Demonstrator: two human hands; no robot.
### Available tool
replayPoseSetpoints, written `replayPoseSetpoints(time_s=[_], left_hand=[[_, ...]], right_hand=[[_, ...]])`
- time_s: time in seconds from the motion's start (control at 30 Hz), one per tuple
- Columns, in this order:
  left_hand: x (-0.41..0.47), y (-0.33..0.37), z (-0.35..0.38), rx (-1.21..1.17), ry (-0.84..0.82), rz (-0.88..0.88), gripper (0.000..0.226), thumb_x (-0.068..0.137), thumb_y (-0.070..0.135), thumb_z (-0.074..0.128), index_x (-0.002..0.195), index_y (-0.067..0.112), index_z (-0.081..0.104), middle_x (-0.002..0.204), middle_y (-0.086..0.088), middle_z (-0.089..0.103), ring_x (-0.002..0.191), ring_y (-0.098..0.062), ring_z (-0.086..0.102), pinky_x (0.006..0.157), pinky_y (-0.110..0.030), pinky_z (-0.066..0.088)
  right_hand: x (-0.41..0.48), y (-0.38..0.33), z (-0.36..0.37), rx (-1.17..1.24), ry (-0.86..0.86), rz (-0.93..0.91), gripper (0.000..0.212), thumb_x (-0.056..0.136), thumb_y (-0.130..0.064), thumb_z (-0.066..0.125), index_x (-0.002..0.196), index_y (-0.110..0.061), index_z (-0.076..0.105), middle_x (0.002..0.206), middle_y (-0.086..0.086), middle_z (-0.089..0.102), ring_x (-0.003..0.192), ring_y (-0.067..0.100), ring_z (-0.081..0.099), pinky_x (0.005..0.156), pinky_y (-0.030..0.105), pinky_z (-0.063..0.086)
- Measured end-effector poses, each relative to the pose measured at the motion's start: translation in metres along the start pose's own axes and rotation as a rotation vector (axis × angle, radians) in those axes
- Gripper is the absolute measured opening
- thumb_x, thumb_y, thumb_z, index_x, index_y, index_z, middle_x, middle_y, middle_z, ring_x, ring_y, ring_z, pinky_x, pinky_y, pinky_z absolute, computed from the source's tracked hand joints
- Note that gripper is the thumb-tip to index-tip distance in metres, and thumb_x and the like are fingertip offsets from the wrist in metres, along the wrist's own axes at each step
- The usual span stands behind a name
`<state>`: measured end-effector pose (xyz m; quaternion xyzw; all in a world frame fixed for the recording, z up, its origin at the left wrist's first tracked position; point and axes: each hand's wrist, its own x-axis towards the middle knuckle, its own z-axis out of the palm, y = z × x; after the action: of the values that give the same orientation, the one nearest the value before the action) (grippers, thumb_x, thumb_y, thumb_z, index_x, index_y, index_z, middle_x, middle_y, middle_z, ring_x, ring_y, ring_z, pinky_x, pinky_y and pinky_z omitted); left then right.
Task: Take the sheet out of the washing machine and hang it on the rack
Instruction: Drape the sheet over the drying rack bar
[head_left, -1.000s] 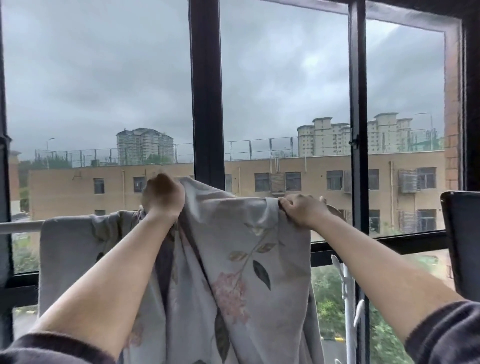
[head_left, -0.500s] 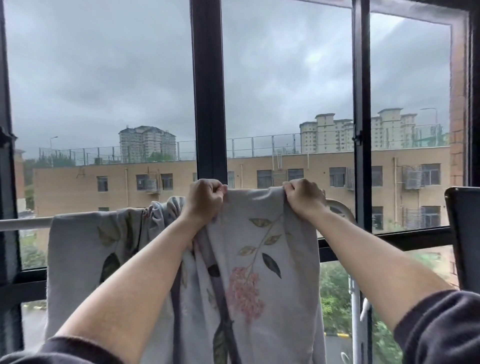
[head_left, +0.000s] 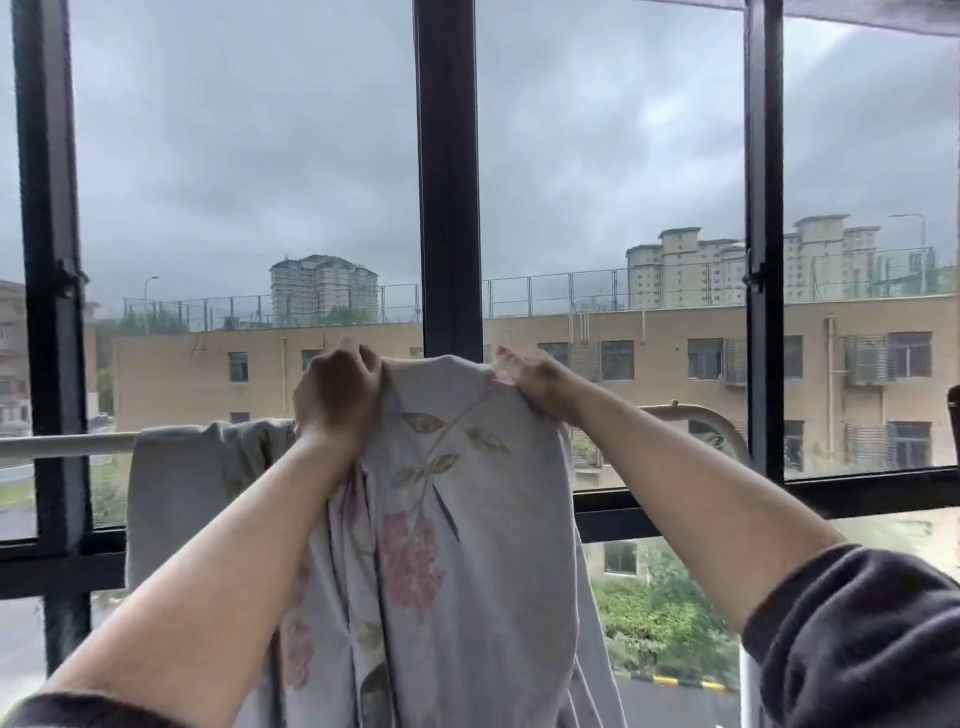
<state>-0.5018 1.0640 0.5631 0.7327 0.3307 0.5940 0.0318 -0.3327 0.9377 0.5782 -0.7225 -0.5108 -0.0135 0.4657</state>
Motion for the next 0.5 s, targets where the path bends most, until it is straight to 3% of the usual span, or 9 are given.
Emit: replayPoseSetpoints(time_s=[0.1,0.17,0.27,0.33,0.43,0.5], left_hand=[[-0.005,-0.001,0.006,0.322,-0.11,0.239,0.025,0.096,0.014,0.035,0.112,0.005,0.052,0.095,-0.019,0.065,0.085,-0.035,0.063,0.068,-0.039,0.045],[-0.006,0.001,0.01,0.391,-0.184,0.309,0.029,0.094,0.007,0.035,0.12,0.01,0.049,0.105,-0.015,0.059,0.091,-0.033,0.06,0.072,-0.04,0.045],[-0.006,0.003,0.013,0.302,-0.251,0.466,0.027,0.088,0.008,0.041,0.106,0.013,0.061,0.107,-0.009,0.057,0.1,-0.029,0.055,0.082,-0.039,0.043],[-0.01,0.008,0.014,0.158,-0.295,0.559,0.023,0.086,0.016,0.04,0.092,0.016,0.063,0.098,-0.005,0.063,0.094,-0.029,0.059,0.074,-0.035,0.041],[-0.014,0.016,0.015,0.074,-0.384,0.584,0.029,0.094,0.037,0.039,0.083,0.02,0.06,0.09,-0.004,0.067,0.085,-0.029,0.062,0.066,-0.033,0.042],[-0.012,0.015,0.019,0.041,-0.42,0.553,0.035,0.094,0.046,0.042,0.072,0.022,0.055,0.082,-0.006,0.067,0.078,-0.03,0.062,0.064,-0.034,0.046]], right_hand=[[-0.011,0.017,-0.011,-0.183,0.061,0.03,0.049,0.103,-0.035,0.026,0.062,-0.016,0.047,0.091,0.014,0.058,0.091,0.027,0.055,0.083,0.036,0.04],[-0.018,0.032,-0.023,-0.31,0.13,0.048,0.045,0.102,-0.033,0.027,0.064,-0.02,0.048,0.092,0.011,0.062,0.092,0.029,0.059,0.08,0.035,0.041],[-0.033,0.057,-0.039,-0.545,0.335,-0.016,0.029,0.098,-0.025,0.038,0.082,-0.014,0.058,0.087,0.005,0.06,0.081,0.024,0.058,0.066,0.03,0.04],[-0.047,0.062,-0.043,-0.649,0.441,-0.067,0.024,0.096,-0.025,0.043,0.088,-0.01,0.06,0.083,0.002,0.055,0.075,0.021,0.052,0.064,0.028,0.035],[-0.06,0.06,-0.033,-0.632,0.426,0.008,0.032,0.095,-0.032,0.044,0.072,-0.013,0.056,0.071,0.002,0.057,0.069,0.025,0.055,0.059,0.03,0.037],[-0.065,0.059,-0.022,-0.515,0.342,0.081,0.042,0.094,-0.036,0.045,0.058,-0.016,0.053,0.069,0.006,0.064,0.07,0.027,0.062,0.062,0.032,0.046]])
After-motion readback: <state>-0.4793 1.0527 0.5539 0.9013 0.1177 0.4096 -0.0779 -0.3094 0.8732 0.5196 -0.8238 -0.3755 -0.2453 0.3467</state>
